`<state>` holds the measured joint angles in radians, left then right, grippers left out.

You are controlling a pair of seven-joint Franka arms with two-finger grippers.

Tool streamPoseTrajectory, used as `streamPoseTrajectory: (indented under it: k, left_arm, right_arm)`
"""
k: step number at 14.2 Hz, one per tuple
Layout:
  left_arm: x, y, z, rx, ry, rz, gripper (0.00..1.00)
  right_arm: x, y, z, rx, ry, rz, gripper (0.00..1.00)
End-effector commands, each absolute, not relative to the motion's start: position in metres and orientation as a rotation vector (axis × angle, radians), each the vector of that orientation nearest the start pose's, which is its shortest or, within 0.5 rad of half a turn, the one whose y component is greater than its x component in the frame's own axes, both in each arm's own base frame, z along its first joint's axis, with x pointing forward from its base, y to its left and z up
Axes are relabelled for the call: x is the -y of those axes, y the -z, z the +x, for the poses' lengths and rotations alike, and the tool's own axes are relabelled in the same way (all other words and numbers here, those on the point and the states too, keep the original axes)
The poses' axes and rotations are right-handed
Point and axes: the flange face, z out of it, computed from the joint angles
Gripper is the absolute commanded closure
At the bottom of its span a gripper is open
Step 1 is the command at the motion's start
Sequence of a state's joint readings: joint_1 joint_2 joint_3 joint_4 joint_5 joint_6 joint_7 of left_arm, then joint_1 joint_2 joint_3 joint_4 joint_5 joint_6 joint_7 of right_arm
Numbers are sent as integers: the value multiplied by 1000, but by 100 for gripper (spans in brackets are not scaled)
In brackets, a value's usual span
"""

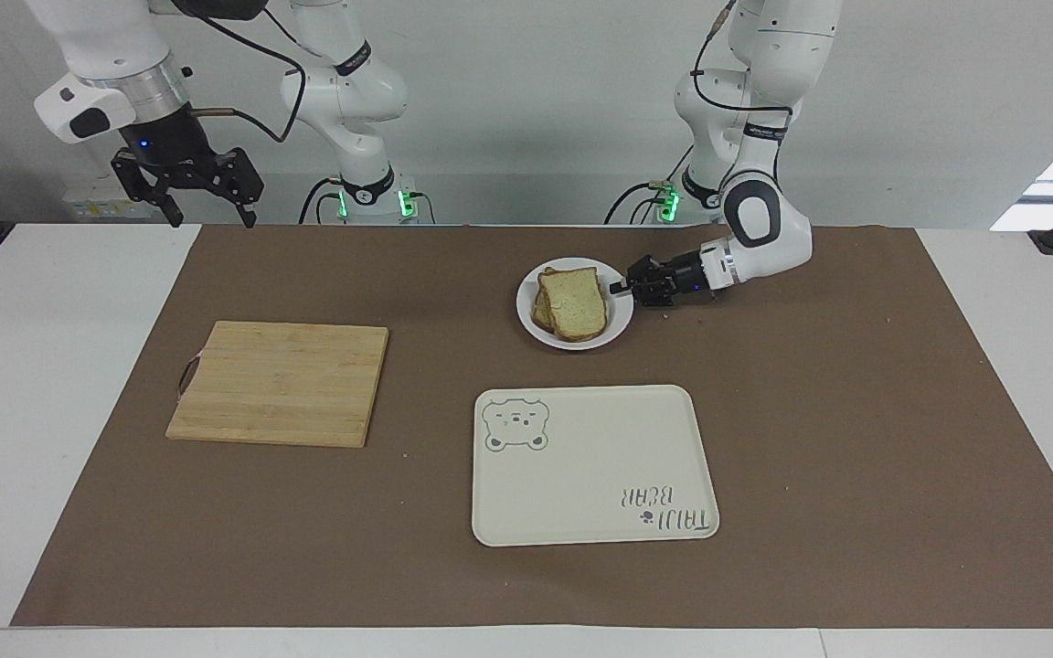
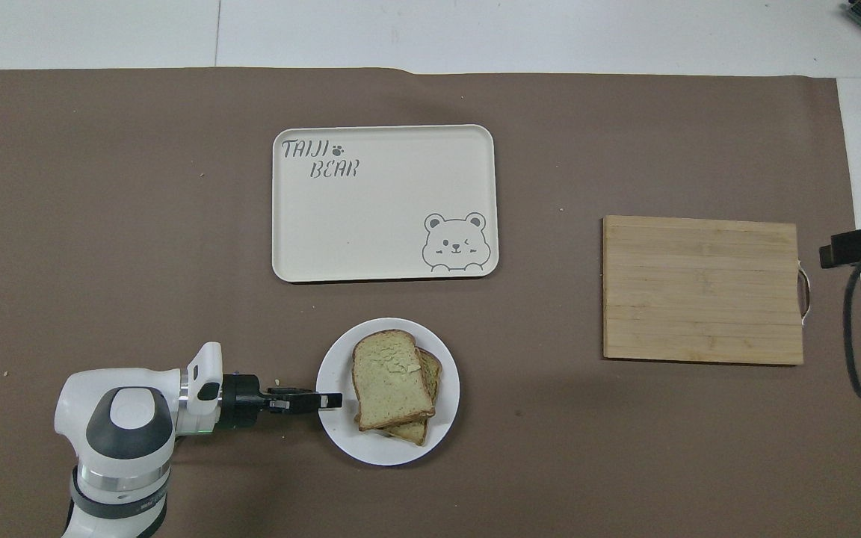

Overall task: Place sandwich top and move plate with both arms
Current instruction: 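Grip the plate rim and slide the plate onto the tray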

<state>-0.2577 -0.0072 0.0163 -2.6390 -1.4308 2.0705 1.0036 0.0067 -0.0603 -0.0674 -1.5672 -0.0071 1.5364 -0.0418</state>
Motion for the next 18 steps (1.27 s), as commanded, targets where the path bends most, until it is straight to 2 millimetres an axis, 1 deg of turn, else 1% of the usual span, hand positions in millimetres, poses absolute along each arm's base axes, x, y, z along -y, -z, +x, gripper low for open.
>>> streamPoseTrajectory:
  k: [1,2,3,7,10,11,13,14,17,18]
  left_arm:
    - [142,-239,366,111,31,2043,90]
    - [142,-239,366,116,29,2041,98]
    - [143,-239,367,115,31,2042,100]
    - [135,-242,373,97,25,2005,100]
    - [130,-247,387,78,6,1993,100]
    - [122,-250,395,59,-5,1972,100]
    - [115,-259,415,49,-16,1920,100]
    - [109,-264,426,46,-31,1912,100]
    - [107,-279,477,34,-26,1894,100]
    - [96,-284,494,58,-31,1911,100]
  right_arm:
    - [35,-656,527,-11,37,-3155,0]
    - [35,-656,527,-11,37,-3155,0]
    - [35,-656,527,-11,37,-3155,0]
    - [35,-656,527,-11,37,-3155,0]
    - [35,-656,527,-11,37,-3155,0]
    - [35,-656,527,-11,37,-3155,0]
    - [35,-656,527,-11,37,-3155,0]
    - [35,-656,527,-11,37,-3155,0]
    - [35,-656,527,-11,37,-3155,0]
    - [35,-656,527,-11,37,-3155,0]
